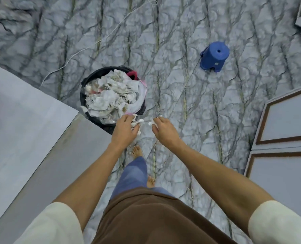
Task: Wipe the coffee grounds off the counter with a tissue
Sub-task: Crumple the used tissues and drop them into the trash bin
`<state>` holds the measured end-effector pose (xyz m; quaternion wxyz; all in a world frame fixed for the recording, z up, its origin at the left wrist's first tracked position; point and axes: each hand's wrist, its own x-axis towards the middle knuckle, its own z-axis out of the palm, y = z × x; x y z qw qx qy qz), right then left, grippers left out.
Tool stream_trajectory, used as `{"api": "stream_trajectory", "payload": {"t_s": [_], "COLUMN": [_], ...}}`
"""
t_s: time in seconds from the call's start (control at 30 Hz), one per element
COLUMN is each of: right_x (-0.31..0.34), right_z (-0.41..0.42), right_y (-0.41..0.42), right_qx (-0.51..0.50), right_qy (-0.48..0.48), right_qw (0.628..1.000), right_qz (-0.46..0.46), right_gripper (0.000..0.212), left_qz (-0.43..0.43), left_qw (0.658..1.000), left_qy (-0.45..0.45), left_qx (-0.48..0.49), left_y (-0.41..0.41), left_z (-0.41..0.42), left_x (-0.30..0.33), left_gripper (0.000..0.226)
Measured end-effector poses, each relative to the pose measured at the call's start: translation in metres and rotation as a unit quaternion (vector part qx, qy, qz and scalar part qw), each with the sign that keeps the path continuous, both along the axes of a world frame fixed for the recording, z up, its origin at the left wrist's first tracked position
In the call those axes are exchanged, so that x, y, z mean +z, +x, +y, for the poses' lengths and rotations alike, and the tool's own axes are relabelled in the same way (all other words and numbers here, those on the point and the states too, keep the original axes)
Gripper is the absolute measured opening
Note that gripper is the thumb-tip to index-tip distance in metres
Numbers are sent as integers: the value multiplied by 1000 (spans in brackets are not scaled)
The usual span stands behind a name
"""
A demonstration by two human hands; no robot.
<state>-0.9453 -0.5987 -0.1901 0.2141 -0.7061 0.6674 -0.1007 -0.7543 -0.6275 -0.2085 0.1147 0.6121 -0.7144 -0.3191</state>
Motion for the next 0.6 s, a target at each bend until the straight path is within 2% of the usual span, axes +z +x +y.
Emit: {"api": "stream_trajectory", "payload": {"t_s": [0.2, 0.4, 0.6], "right_x": [-16, -38, -84], "right_z": [-73, -128, -208], "right_y": [3, 13, 23], "right_qx": [40, 119, 205], "right_qy": [26, 32, 37], "right_qw": [999, 992, 978], "right_qz": [18, 18, -2], "right_gripper": [26, 24, 26], "left_qz": [5, 14, 2], "left_qw": [999, 982, 955], "left_qy": [23, 57, 82], "left_qx": [45, 180, 285], "left_y": [-3, 5, 9], "left_z": [-57, -92, -139], "left_x": [-11, -24, -72], "left_gripper": [42, 43, 43]}}
